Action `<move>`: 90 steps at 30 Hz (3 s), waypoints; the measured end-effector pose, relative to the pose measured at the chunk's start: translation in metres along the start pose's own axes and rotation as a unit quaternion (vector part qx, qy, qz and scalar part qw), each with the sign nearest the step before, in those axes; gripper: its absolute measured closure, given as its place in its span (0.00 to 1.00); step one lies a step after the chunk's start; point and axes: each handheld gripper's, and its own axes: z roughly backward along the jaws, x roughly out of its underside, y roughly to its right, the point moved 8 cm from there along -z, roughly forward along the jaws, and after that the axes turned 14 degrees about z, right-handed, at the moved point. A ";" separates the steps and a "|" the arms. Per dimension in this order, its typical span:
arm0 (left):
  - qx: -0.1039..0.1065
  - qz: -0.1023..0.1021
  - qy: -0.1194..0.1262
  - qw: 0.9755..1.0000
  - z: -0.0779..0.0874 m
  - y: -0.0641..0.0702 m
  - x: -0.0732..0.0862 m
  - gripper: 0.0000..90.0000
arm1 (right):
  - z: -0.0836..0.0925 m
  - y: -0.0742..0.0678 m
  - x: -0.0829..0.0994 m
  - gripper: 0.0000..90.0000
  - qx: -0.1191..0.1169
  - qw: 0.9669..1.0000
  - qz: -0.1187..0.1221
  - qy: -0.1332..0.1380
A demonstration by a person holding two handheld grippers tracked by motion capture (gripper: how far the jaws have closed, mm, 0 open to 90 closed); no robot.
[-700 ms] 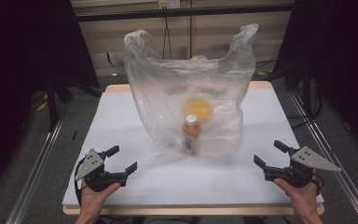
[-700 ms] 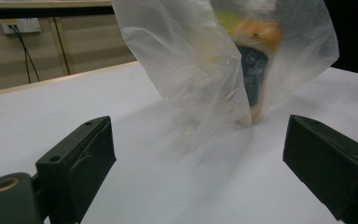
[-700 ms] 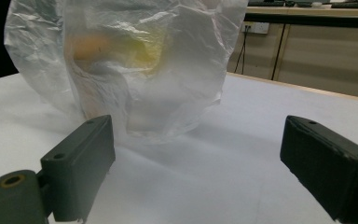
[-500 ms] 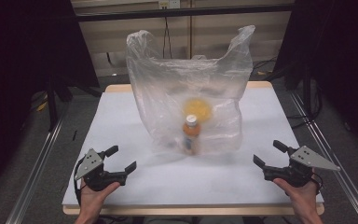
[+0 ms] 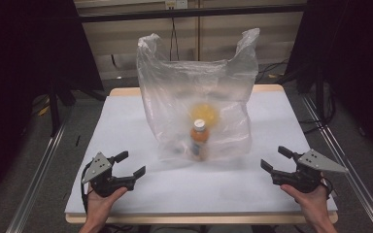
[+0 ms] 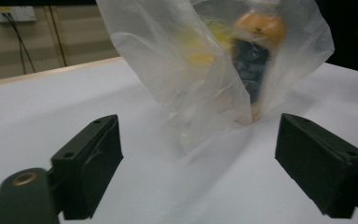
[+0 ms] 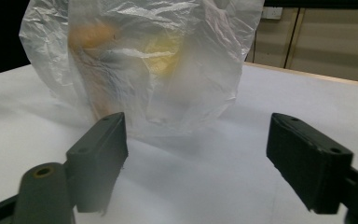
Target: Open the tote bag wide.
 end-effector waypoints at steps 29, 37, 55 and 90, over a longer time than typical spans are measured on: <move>0.062 -0.029 -0.068 0.995 -0.016 0.016 -0.042 1.00 | -0.035 -0.020 -0.041 1.00 -0.144 0.989 0.002 -0.038; 0.067 -0.032 -0.105 0.992 -0.034 0.017 -0.054 1.00 | -0.049 -0.013 -0.069 1.00 -0.153 0.987 0.020 -0.043; 0.092 -0.028 -0.139 0.986 -0.079 0.032 -0.087 1.00 | -0.087 0.000 -0.129 1.00 -0.177 0.980 0.055 -0.068; 0.083 -0.018 -0.144 0.986 -0.120 0.016 -0.158 1.00 | -0.155 0.046 -0.254 1.00 -0.163 0.978 0.080 -0.099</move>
